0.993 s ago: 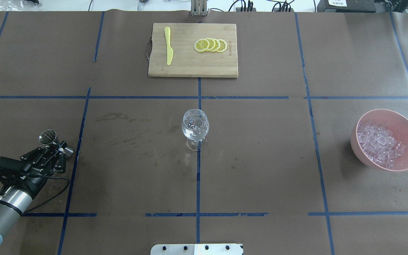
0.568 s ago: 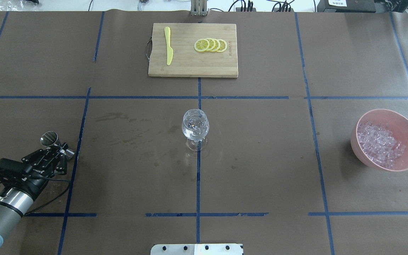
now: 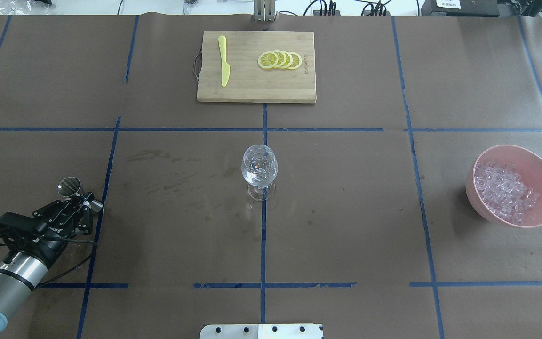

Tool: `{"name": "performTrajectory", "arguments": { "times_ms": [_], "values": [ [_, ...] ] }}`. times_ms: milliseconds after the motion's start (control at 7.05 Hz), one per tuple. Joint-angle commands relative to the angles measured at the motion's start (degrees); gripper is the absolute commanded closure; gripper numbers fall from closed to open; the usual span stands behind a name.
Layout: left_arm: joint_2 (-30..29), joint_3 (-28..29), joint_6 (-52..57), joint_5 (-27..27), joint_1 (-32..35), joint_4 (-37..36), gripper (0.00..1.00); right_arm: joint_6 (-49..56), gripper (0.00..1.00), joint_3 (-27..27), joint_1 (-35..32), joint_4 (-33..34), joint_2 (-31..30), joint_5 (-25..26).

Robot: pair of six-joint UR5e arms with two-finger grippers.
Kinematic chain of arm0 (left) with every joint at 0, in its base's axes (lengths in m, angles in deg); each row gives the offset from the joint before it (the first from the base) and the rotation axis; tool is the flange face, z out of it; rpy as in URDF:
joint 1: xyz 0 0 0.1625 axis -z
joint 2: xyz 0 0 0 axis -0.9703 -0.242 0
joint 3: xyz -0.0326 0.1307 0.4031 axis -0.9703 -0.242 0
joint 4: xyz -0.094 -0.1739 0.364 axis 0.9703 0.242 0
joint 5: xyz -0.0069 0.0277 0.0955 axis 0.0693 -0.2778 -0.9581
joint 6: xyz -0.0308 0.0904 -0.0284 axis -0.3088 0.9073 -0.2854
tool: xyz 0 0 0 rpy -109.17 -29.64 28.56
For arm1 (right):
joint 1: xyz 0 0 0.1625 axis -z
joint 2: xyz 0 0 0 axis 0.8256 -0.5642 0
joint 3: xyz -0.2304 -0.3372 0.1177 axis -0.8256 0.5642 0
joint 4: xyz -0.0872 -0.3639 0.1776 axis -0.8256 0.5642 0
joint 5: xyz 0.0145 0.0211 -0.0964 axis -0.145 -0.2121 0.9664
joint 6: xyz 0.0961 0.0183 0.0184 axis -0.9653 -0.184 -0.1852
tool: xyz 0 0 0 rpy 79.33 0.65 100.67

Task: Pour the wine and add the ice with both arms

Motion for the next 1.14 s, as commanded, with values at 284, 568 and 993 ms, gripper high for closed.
{"name": "performTrajectory", "arguments": {
  "times_ms": [284,568,993],
  "values": [
    [-0.01,0.44,0.15,-0.09,-0.12,0.00,0.69,0.00,0.00,0.01,0.02,0.00,0.00,0.00],
    [-0.01,0.44,0.07,-0.18,-0.21,0.35,0.29,0.00,0.00,0.01,0.02,0.00,0.09,0.00],
    [0.08,-1.22,0.24,-0.35,-0.04,0.70,0.01,0.00,0.00,-0.08,0.02,0.00,0.09,0.00]
  ]
}}
